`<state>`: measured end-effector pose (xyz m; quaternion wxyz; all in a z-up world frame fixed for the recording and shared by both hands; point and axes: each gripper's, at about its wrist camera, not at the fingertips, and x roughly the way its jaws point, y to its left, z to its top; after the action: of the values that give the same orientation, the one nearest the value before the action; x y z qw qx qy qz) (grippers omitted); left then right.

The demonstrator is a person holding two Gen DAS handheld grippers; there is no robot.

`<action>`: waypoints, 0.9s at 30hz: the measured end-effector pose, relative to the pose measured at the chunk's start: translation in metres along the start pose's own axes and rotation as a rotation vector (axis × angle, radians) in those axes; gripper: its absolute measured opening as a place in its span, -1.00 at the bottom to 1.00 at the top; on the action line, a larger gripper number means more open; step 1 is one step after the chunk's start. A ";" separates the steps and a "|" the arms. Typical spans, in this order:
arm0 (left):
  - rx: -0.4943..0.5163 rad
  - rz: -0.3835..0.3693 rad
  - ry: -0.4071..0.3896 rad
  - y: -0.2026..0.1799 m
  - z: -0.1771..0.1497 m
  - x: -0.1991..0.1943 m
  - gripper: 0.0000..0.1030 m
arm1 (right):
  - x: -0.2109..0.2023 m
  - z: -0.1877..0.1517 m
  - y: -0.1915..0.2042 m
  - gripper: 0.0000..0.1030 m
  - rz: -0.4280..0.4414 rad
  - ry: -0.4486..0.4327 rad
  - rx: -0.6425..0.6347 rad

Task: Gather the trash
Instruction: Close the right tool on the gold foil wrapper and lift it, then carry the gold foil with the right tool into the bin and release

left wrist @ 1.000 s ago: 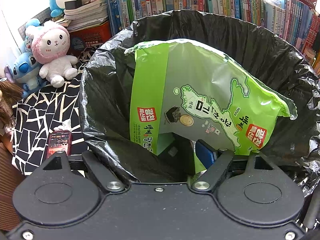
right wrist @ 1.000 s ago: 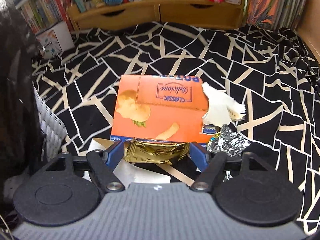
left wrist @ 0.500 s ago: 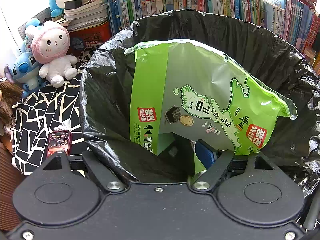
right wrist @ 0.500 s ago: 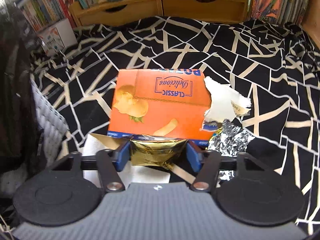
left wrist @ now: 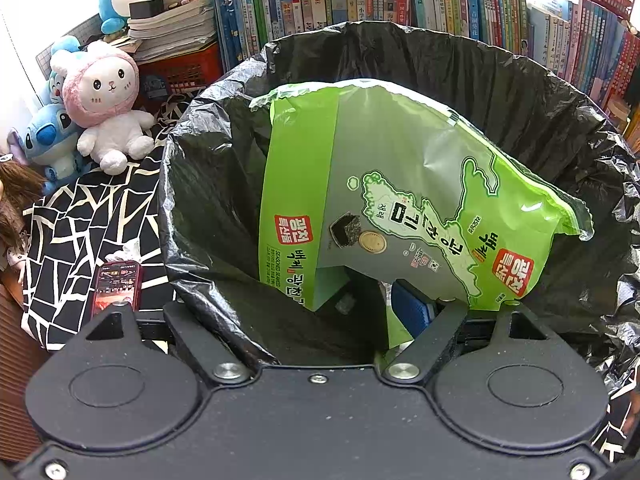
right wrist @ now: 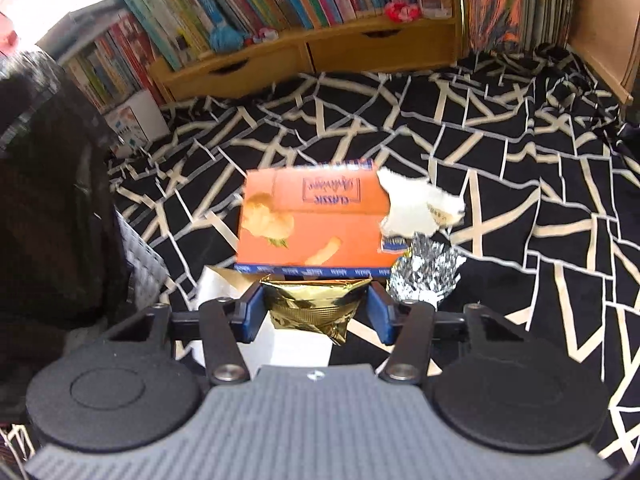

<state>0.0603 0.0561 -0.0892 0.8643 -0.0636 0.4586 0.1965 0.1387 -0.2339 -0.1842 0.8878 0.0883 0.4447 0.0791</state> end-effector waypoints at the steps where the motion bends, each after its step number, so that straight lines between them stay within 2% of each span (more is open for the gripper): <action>1: 0.000 0.000 0.000 0.000 0.000 0.000 0.57 | -0.005 0.002 0.001 0.11 0.005 -0.013 0.001; 9: 0.004 -0.009 -0.001 0.001 0.000 0.000 0.59 | -0.050 0.032 0.013 0.12 0.087 -0.141 -0.005; 19: -0.002 -0.021 -0.006 0.002 -0.001 0.000 0.61 | -0.119 0.074 0.046 0.14 0.268 -0.297 -0.083; 27: -0.013 -0.026 -0.010 0.003 -0.001 0.000 0.61 | -0.157 0.089 0.088 0.17 0.421 -0.364 -0.141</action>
<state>0.0579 0.0582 -0.0897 0.8686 -0.0742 0.4521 0.1887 0.1122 -0.1908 0.0100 0.9209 0.1296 0.2435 0.2754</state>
